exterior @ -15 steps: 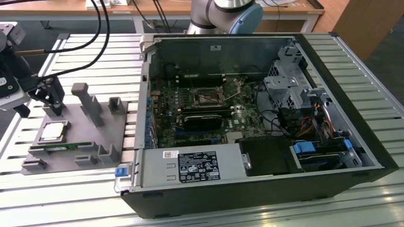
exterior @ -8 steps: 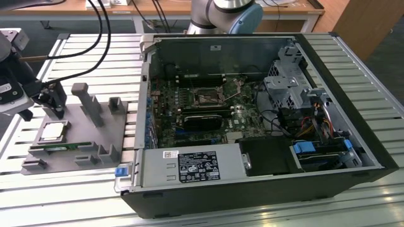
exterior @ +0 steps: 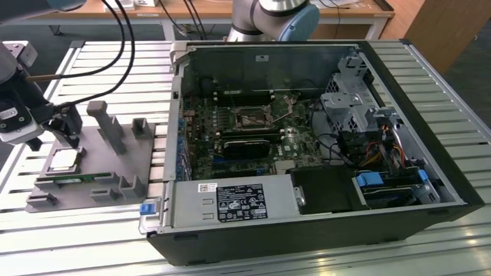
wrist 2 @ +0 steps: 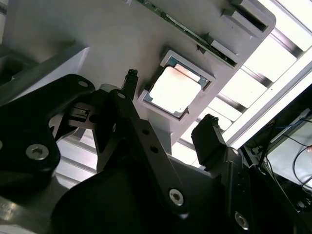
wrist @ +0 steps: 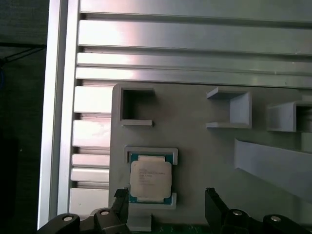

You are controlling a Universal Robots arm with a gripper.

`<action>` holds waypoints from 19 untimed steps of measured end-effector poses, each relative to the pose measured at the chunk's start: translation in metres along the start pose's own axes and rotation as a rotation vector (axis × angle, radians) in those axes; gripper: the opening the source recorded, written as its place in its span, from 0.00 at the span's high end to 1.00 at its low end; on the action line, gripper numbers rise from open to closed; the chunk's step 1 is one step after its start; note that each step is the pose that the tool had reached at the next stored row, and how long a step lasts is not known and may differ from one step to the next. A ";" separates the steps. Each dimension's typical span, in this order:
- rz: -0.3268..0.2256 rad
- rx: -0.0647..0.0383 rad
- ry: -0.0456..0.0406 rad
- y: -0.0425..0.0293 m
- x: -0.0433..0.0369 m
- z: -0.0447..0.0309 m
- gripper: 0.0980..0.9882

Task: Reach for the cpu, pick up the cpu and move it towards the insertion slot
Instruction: 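Pick up the cpu and move it towards the insertion slot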

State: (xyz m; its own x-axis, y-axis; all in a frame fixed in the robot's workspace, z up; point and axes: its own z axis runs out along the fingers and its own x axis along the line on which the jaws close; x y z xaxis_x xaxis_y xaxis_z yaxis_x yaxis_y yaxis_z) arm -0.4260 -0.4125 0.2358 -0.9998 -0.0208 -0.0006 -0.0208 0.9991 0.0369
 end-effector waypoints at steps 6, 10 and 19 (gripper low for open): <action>0.000 0.000 0.0001 -0.0005 0.0005 0.0069 0.30; 0.000 0.000 0.0000 -0.0007 0.0009 0.0114 0.30; 0.000 0.000 0.0000 -0.0011 0.0012 0.0200 0.30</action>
State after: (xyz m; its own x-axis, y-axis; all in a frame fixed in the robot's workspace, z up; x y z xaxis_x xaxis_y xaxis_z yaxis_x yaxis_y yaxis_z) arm -0.4273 -0.4128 0.2157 -0.9998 -0.0209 -0.0006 -0.0209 0.9991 0.0369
